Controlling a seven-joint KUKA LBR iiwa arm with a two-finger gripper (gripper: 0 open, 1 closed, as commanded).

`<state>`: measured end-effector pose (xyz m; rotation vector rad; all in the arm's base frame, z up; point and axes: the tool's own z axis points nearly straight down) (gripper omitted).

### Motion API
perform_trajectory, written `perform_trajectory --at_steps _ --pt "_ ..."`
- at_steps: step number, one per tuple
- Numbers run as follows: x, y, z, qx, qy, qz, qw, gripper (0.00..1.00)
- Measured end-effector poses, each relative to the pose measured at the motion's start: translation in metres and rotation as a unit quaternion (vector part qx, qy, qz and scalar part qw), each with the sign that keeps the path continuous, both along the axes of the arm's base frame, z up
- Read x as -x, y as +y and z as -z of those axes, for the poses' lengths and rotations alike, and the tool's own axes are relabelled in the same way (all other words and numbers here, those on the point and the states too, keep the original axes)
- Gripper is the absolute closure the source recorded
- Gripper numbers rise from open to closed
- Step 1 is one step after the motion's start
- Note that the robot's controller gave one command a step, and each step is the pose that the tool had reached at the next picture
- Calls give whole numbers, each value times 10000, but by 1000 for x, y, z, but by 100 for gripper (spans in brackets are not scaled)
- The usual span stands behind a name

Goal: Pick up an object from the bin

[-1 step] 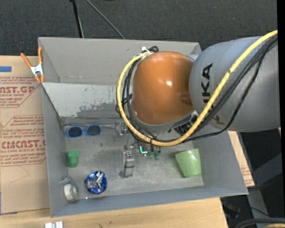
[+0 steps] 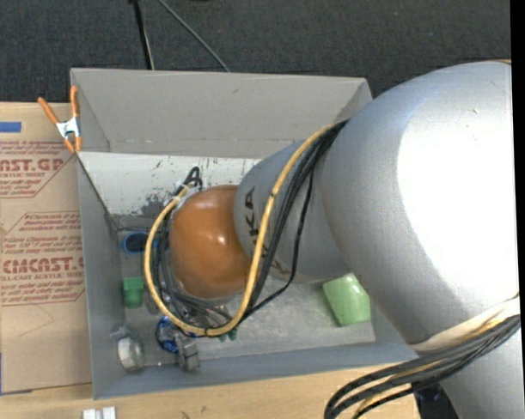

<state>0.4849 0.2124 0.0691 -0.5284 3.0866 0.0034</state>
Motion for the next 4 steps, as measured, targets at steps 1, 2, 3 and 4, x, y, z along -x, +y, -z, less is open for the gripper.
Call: perform_trajectory --at_steps 1,2,3,4 --pt "1 -29 -32 18 36 -290 9996 0" --pt "6 -12 -30 17 42 -1158 9933 0" --pt "2 -21 -1 8 -7 -1317 9913 0" --pt "0 -19 -2 10 10 -1314 9913 0"
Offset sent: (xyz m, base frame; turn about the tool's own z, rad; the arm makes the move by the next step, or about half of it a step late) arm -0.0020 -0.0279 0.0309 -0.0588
